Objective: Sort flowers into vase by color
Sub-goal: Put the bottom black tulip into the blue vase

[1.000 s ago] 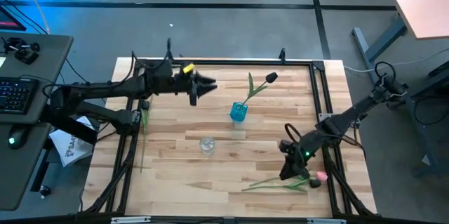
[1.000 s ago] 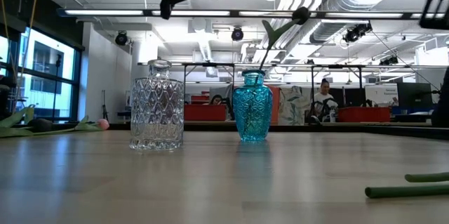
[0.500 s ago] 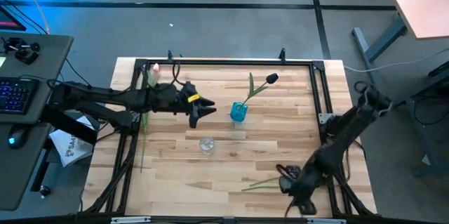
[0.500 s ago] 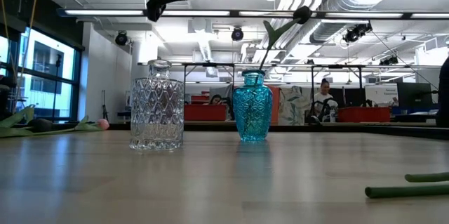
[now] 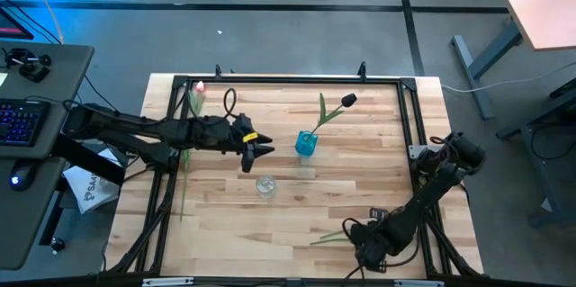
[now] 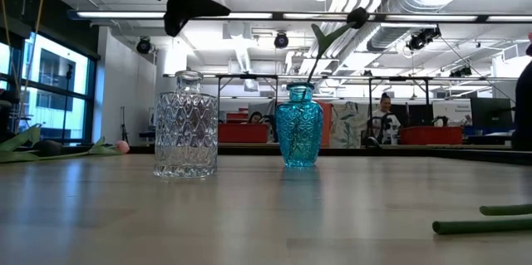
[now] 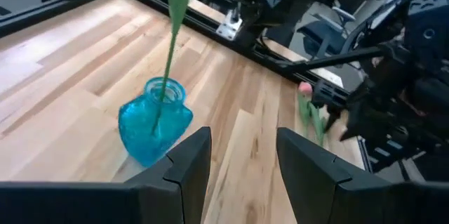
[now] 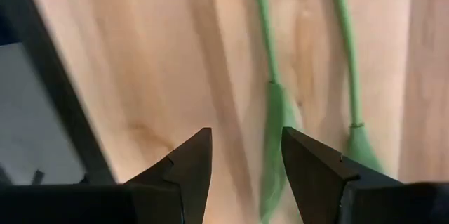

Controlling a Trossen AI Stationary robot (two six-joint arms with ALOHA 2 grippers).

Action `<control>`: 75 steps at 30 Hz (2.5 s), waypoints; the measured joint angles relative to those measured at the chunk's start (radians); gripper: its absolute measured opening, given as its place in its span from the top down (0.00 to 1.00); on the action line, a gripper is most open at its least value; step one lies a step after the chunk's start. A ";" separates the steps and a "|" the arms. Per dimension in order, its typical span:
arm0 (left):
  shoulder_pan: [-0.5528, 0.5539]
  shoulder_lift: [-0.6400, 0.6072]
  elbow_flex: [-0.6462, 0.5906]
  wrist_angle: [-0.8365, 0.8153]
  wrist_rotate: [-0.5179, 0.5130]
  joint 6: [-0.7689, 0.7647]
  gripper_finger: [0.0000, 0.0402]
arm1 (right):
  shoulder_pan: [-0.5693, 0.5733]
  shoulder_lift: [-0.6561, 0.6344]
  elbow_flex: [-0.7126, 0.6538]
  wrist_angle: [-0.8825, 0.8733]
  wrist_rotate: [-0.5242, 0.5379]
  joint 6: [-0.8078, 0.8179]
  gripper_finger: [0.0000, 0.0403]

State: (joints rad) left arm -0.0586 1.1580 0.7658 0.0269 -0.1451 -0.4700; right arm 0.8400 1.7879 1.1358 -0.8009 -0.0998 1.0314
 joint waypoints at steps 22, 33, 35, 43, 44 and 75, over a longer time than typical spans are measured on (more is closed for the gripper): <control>-0.231 0.103 0.001 0.160 -0.215 -0.149 0.62 | 0.003 0.099 0.007 0.029 0.020 -0.126 0.86; -0.215 -0.013 0.042 0.432 -0.239 -0.005 0.62 | 0.002 -0.195 0.118 -0.253 0.113 -0.228 0.99; -0.210 -0.038 0.056 0.434 -0.249 0.053 0.62 | -0.003 -0.279 0.130 -0.249 0.196 -0.198 0.99; -0.210 -0.080 0.140 0.383 -0.319 0.267 0.61 | -0.061 -0.508 0.135 0.002 0.704 -0.286 1.00; -0.210 -0.076 0.152 0.366 -0.317 0.284 0.60 | -0.083 -0.514 0.135 0.062 0.731 -0.345 1.00; -0.294 0.286 0.453 0.339 -0.251 0.474 0.37 | -0.422 -0.433 0.133 0.763 0.509 -0.987 1.00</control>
State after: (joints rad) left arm -0.3527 1.4437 1.2186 0.3660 -0.3956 0.0044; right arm 0.4177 1.3545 1.2686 -0.0377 0.4096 0.0441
